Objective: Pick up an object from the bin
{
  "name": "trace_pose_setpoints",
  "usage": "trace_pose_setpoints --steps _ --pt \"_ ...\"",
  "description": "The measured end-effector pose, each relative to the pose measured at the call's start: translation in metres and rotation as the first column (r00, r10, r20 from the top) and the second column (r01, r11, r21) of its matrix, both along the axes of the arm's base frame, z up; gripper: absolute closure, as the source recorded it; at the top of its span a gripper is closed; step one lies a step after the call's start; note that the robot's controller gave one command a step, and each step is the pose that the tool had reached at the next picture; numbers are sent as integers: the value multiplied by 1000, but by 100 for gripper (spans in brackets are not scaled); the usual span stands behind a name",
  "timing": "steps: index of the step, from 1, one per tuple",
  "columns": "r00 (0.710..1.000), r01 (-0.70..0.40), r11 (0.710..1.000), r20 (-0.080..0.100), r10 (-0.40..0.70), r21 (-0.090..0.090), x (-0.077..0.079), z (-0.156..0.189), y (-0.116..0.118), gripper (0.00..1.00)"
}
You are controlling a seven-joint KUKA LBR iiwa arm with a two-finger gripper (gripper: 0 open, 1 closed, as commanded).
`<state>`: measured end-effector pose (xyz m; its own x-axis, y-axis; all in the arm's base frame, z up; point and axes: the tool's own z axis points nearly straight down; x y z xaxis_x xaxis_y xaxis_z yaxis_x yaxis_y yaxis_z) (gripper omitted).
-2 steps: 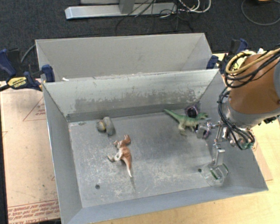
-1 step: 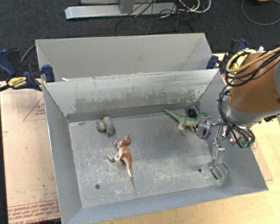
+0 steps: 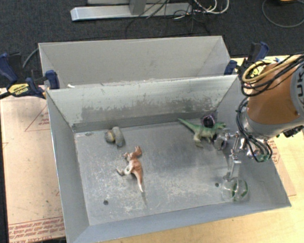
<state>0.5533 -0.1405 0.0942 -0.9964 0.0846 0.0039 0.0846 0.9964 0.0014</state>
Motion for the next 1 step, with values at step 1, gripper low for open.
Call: trace_pose_setpoints --steps 1 --pt "999 -52 999 15 52 -1 63 33 32 0"
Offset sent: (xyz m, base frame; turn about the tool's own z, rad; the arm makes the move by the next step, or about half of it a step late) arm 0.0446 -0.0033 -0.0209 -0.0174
